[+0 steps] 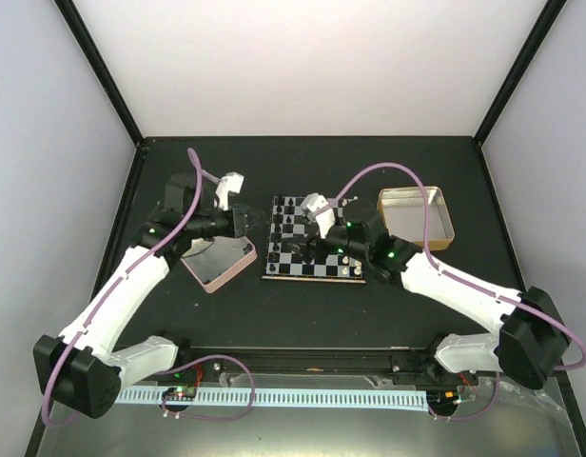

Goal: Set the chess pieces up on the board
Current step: Place the chess piece on the chessboard.

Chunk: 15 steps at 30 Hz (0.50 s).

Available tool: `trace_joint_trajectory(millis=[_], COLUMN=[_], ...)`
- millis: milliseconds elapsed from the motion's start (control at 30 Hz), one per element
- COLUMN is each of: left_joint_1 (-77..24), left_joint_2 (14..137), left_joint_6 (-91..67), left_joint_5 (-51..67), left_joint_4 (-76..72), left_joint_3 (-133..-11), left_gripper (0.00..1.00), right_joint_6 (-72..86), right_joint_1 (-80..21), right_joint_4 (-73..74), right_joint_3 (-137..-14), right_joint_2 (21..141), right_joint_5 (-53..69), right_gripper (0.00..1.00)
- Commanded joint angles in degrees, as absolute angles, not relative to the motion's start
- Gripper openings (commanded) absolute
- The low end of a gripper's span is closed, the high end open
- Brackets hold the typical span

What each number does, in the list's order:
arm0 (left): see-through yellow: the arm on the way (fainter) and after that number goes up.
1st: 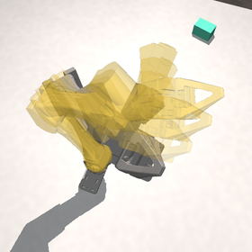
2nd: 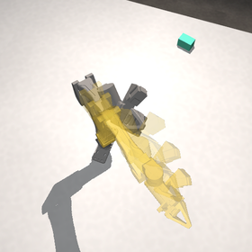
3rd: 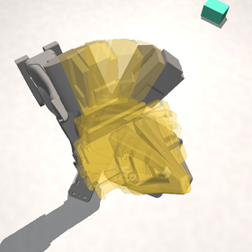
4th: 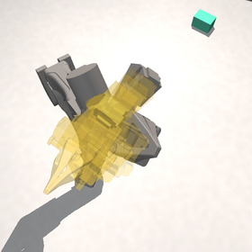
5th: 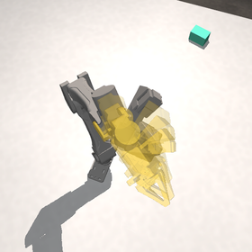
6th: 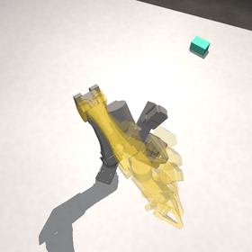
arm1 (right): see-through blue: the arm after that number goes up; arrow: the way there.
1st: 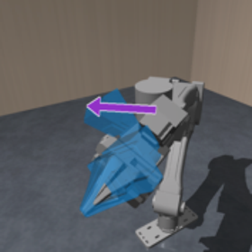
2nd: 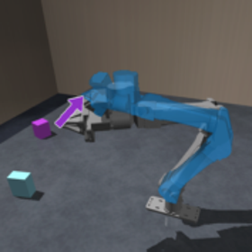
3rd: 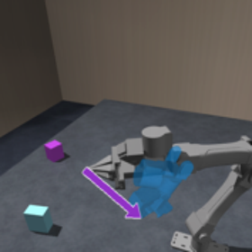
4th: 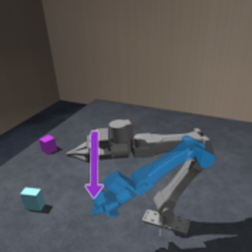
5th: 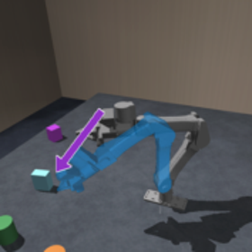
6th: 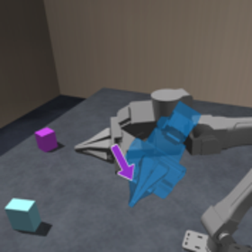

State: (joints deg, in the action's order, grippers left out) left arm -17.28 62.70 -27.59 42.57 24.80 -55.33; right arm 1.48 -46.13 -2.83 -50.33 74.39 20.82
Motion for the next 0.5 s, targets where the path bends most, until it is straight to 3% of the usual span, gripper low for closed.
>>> trace_joint_trajectory(millis=[0,200,467], left_joint_1=[-25.29,-36.66,-45.44], left_joint_2=[62.26,68.90,86.21], left_joint_6=[-23.20,-24.75,-28.94], left_joint_5=[20.07,2.65,-11.03], left_joint_4=[26.33,23.53,23.69], left_joint_3=[-55.82,-55.33,-59.77], left_gripper=[0.01,0.02,0.01], right_joint_6=[13.66,30.15,42.42], right_joint_1=[-44.80,-42.57,-37.22], right_joint_4=[-9.46,-2.43,3.98], right_joint_3=[-46.45,-44.55,-41.53], right_joint_2=[71.06,69.33,67.37], right_joint_5=[1.99,-17.50,-21.09], right_gripper=[0.72,0.72,0.71])
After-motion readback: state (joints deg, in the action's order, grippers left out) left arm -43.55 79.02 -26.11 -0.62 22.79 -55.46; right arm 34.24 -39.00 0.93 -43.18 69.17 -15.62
